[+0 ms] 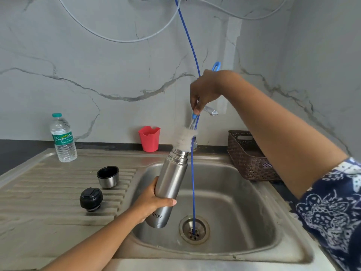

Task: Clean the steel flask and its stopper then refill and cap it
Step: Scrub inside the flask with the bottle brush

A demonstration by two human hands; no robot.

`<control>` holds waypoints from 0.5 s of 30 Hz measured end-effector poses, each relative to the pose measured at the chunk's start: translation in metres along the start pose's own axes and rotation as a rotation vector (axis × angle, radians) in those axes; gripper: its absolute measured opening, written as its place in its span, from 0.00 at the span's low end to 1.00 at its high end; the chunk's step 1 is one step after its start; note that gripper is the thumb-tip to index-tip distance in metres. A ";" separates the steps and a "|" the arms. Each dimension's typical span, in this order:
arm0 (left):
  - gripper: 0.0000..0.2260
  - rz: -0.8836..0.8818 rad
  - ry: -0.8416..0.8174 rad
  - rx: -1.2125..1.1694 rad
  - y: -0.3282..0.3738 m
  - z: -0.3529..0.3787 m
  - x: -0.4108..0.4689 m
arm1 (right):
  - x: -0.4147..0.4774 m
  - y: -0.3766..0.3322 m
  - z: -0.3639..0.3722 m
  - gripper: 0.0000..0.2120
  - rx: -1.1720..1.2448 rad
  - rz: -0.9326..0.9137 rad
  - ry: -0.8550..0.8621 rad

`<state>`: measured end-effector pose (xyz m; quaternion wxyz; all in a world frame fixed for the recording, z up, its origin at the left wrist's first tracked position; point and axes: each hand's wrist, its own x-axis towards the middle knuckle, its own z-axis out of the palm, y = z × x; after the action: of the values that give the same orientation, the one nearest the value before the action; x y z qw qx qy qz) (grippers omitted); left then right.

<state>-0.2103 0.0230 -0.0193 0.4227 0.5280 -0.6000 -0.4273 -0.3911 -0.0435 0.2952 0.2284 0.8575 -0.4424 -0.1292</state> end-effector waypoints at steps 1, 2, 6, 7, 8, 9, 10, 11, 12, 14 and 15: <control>0.35 0.002 0.000 0.003 0.002 0.001 0.000 | 0.002 -0.008 0.009 0.13 0.009 -0.022 -0.018; 0.34 0.004 0.000 0.010 0.003 0.003 0.000 | 0.006 -0.018 0.021 0.14 0.009 -0.053 -0.038; 0.35 -0.013 -0.016 0.049 0.002 0.001 -0.001 | 0.009 -0.051 0.064 0.13 -0.050 -0.139 -0.082; 0.35 -0.013 -0.005 0.050 0.001 -0.001 -0.001 | 0.007 -0.050 0.064 0.13 -0.015 -0.128 -0.076; 0.36 -0.007 0.004 0.049 0.001 -0.001 -0.001 | 0.005 -0.044 0.061 0.13 0.015 -0.123 -0.065; 0.36 0.000 0.004 0.044 0.002 -0.001 0.000 | 0.002 -0.038 0.054 0.13 0.029 -0.123 -0.054; 0.36 0.003 -0.001 0.040 0.003 0.001 0.000 | -0.001 -0.031 0.045 0.13 0.036 -0.117 -0.046; 0.36 0.012 -0.006 0.036 0.005 0.002 0.000 | -0.004 -0.023 0.035 0.13 0.047 -0.108 -0.041; 0.36 0.019 -0.006 0.035 0.005 0.003 0.001 | -0.008 -0.017 0.025 0.14 0.063 -0.095 -0.042; 0.37 0.030 -0.009 0.045 0.004 0.002 0.002 | -0.017 -0.001 0.006 0.15 0.084 -0.050 -0.042; 0.37 0.027 -0.009 0.051 0.003 0.000 0.001 | -0.023 0.008 -0.003 0.15 0.088 -0.017 -0.033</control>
<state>-0.2112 0.0219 -0.0168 0.4122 0.5284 -0.6196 -0.4086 -0.4090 -0.0280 0.3021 0.1820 0.8682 -0.4442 -0.1258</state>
